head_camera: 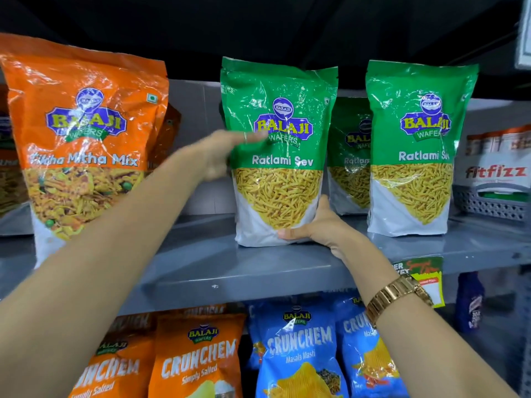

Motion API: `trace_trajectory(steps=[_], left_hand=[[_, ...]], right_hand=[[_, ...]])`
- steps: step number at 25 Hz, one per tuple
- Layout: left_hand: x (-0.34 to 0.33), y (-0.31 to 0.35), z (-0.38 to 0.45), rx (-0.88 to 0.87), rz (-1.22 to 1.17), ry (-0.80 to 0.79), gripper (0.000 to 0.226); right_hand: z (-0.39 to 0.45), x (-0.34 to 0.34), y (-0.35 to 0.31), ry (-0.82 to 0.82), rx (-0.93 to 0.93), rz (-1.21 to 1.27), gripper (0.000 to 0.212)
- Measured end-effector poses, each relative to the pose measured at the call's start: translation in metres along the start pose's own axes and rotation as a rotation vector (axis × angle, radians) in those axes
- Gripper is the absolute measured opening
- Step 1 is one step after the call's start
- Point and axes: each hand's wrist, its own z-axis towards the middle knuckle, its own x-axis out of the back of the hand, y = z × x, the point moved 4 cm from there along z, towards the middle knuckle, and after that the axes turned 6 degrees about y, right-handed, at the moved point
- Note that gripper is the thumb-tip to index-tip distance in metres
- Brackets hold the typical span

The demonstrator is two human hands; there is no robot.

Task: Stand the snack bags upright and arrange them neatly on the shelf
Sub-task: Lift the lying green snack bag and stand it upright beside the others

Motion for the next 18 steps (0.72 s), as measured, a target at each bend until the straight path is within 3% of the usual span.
trace_trajectory(steps=[3,7,10,14,16,18], left_hand=[[-0.009,-0.045,-0.002,0.038,-0.017,-0.045,0.022],[-0.015,-0.056,0.005,0.029,-0.097,-0.013,0.043],[-0.018,-0.058,0.005,0.014,-0.144,0.039,0.032],[-0.020,-0.061,0.002,0.001,-0.140,0.070,0.042],[-0.017,-0.056,-0.003,-0.085,-0.160,0.185,0.044],[-0.003,-0.045,-0.013,-0.331,-0.042,0.495,0.042]], right_hand=[[0.002,0.000,0.002,0.015,-0.013,-0.009,0.118],[0.008,0.002,0.006,0.045,-0.036,-0.001,0.120],[0.011,0.003,0.009,0.078,-0.043,0.011,0.120],[0.012,0.004,0.011,0.106,-0.015,0.103,0.122],[0.009,0.007,0.007,0.128,0.000,0.215,0.116],[0.003,0.020,0.000,0.277,0.059,0.321,0.090]])
